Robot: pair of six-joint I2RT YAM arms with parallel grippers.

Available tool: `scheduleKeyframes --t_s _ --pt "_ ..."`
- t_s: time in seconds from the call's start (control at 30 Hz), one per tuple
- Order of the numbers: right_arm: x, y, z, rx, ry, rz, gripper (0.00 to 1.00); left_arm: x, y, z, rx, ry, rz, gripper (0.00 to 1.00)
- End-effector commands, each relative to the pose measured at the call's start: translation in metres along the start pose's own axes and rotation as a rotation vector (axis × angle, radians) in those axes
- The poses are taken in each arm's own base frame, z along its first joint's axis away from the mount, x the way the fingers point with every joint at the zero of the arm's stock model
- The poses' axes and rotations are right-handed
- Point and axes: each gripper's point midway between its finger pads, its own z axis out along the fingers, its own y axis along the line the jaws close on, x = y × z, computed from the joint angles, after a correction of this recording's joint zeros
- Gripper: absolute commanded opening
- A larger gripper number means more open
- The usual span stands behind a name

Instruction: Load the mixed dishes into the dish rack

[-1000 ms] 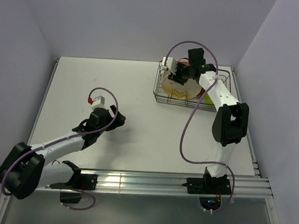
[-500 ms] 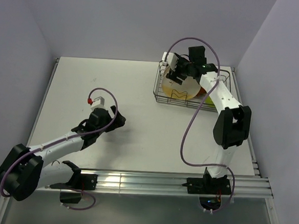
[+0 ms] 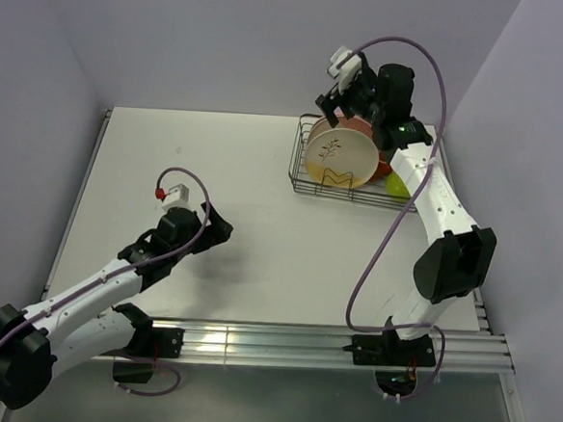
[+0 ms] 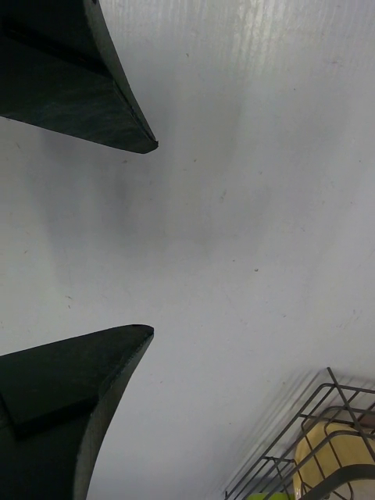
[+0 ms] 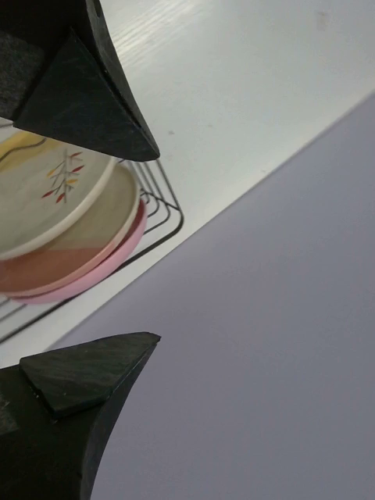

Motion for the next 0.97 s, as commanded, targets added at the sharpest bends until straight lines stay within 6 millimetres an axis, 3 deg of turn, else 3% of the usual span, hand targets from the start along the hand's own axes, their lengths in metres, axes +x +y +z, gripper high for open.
scheduleKeyframes --t_s 0.0,0.03,0.07,0.13,0.2,0.23,0.27,0.3,0.33,0.37,0.43,0.47,0.53,0.57,0.63,0.67,0.73,0.77,0.93 --pt "-0.060 -0.052 -0.021 0.263 -0.169 0.323 0.99 -0.017 -0.018 -0.009 0.024 -0.038 -0.021 0.99" --pt "-0.060 -0.052 -0.025 0.286 -0.157 0.406 1.00 -0.018 -0.020 -0.011 0.027 -0.038 -0.021 0.99" --pt "-0.050 -0.052 -0.029 0.357 -0.133 0.572 1.00 -0.024 -0.027 -0.014 0.040 -0.051 -0.023 0.99" --pt "-0.033 -0.041 -0.038 0.411 -0.097 0.743 1.00 -0.028 -0.033 -0.017 0.049 -0.056 -0.013 0.99" --pt "-0.004 -0.020 -0.060 0.500 -0.055 0.931 1.00 -0.035 -0.037 -0.021 0.048 -0.068 -0.001 0.99" --pt "-0.009 -0.012 -0.079 0.506 -0.073 0.970 1.00 -0.038 -0.039 -0.023 0.048 -0.076 0.001 0.99" --pt "0.019 0.011 -0.081 0.509 -0.003 1.025 1.00 -0.042 -0.040 -0.027 0.038 -0.078 0.003 0.99" --pt "0.028 0.023 -0.090 0.544 0.041 1.034 1.00 -0.047 -0.041 -0.029 0.040 -0.091 0.002 0.99" --pt "0.024 0.031 -0.106 0.560 0.045 1.022 1.00 -0.049 -0.043 -0.032 0.048 -0.098 0.001 0.99" --pt "0.044 0.049 -0.112 0.584 0.113 1.021 1.00 -0.054 -0.047 -0.036 0.064 -0.115 -0.006 0.99" --pt "0.050 0.069 -0.137 0.630 0.172 1.000 1.00 -0.056 -0.051 -0.039 0.091 -0.127 -0.022 0.99" --pt "0.070 0.088 -0.142 0.633 0.233 1.003 1.00 -0.054 -0.050 -0.038 0.091 -0.124 -0.031 0.99" --pt "0.073 0.113 -0.156 0.566 0.247 1.009 1.00 -0.053 -0.057 -0.037 0.124 -0.114 -0.044 0.99" --pt "0.096 0.136 -0.160 0.539 0.300 1.030 1.00 -0.048 -0.055 -0.033 0.118 -0.096 -0.045 0.99" --pt "0.091 0.155 -0.172 0.454 0.240 1.055 1.00 -0.042 -0.058 -0.028 0.132 -0.077 -0.049 0.99" --pt "0.113 0.178 -0.176 0.427 0.278 1.072 1.00 -0.040 -0.056 -0.026 0.130 -0.074 -0.049 0.99" --pt "0.111 0.186 -0.186 0.407 0.212 1.100 1.00 -0.037 -0.052 -0.023 0.133 -0.078 -0.055 0.99" --pt "0.125 0.202 -0.187 0.381 0.237 1.118 1.00 -0.037 -0.051 -0.022 0.135 -0.083 -0.058 0.99" --pt "0.146 0.221 -0.193 0.369 0.265 1.136 1.00 -0.039 -0.043 -0.021 0.151 -0.107 -0.087 0.99"
